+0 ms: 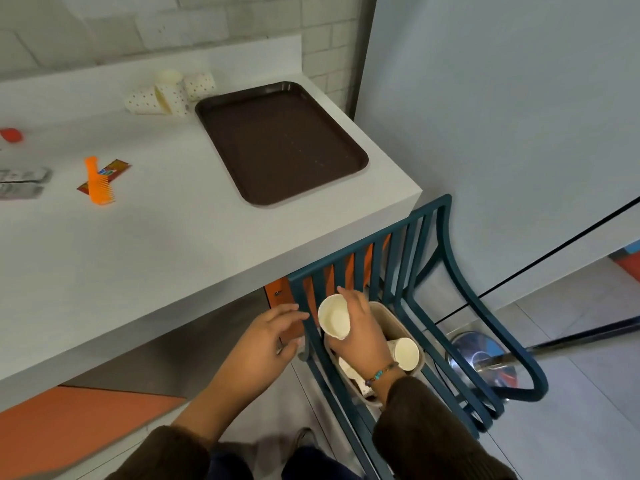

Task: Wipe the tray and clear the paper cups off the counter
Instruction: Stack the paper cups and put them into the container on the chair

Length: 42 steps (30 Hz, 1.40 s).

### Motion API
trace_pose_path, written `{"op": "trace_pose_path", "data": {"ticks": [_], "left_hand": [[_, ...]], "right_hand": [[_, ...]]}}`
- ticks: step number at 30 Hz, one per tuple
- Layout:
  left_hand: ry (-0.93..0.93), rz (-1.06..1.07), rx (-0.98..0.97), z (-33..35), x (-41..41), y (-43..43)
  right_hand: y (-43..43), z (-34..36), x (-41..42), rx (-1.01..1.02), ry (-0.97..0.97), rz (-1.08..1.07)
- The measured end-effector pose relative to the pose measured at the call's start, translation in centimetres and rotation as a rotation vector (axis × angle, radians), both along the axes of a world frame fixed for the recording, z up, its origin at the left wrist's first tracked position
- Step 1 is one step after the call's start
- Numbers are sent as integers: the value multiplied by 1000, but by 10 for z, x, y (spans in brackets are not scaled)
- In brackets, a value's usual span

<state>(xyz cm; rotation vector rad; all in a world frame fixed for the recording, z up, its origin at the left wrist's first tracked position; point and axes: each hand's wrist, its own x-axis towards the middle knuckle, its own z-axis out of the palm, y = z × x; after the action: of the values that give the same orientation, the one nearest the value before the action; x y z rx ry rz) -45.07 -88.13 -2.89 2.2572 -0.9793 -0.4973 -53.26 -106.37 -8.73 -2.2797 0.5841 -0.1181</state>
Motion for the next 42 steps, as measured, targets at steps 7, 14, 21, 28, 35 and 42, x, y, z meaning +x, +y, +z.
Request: {"op": "trace_pose_path", "data": {"ticks": [7,14,21,28,35,42], "left_hand": [[13,98,66,-6,10,38],[47,169,45,-13,12,65],[101,300,-62,9,37,85],[110,603,-258,49,77,162],[54,826,-411,77,138,305],[49,938,-444,84,208,450]], "right_hand": [[-25,-62,17,-202,336,211],[-16,-80,18,-409,715,262],[61,20,56,-98,69,259],[152,102,124,-32,-148,475],[287,140,232,83,-237,581],[414,152,332,134,-225,603]]}}
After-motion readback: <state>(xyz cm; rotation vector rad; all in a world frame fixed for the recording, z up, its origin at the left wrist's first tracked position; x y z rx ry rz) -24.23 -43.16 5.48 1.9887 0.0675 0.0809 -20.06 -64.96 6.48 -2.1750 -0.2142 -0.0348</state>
